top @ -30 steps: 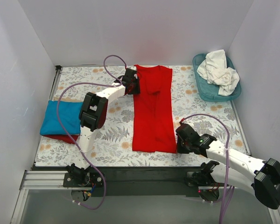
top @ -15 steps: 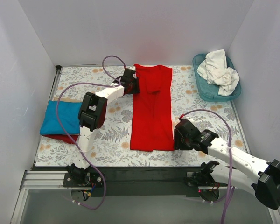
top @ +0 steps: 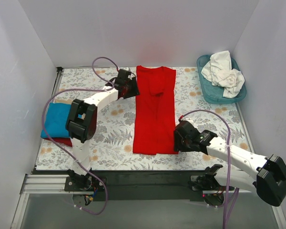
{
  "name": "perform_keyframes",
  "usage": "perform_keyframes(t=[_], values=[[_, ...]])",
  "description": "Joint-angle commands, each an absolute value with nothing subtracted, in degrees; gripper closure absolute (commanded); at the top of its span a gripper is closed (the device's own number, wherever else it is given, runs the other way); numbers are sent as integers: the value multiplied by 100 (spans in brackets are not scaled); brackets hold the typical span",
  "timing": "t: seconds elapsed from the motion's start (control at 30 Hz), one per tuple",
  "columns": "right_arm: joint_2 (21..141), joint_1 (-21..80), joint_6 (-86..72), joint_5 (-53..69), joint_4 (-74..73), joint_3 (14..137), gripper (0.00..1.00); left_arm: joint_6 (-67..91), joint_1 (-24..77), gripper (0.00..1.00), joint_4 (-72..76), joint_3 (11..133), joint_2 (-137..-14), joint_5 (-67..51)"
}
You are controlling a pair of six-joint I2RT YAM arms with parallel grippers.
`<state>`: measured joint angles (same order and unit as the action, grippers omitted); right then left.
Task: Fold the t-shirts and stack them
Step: Fold the tshirt
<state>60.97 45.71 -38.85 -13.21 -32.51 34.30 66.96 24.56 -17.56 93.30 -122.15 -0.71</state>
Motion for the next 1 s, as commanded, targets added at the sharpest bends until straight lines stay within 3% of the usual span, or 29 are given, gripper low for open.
perform_keyframes(t=[0.0,0.07,0.23,0.47,0.8,0.97], values=[[5925,4413,-3920,-1170,-2945,3218,43,7661,2426,50,-2275,8381,-10821,238],[5810,4150,-3867,-889,-2831,3051,44,7900,2443,48,-2433,7860,-10311,19],[5555,3639,-3735,164,-2348,2664,47,8252,2663,54,-2452,6069,-9283,-579],[5292,3253,-3964,606,-2057,2216,50,8411,2751,55,-2330,4634,-8263,-1625],[5300,2997,-4104,773,-1837,2022,57,8604,2979,54,-1679,3596,-8033,-2601],[5326,2927,-4166,914,-1705,1943,58,8719,3164,55,-1801,3533,-8077,-2426]])
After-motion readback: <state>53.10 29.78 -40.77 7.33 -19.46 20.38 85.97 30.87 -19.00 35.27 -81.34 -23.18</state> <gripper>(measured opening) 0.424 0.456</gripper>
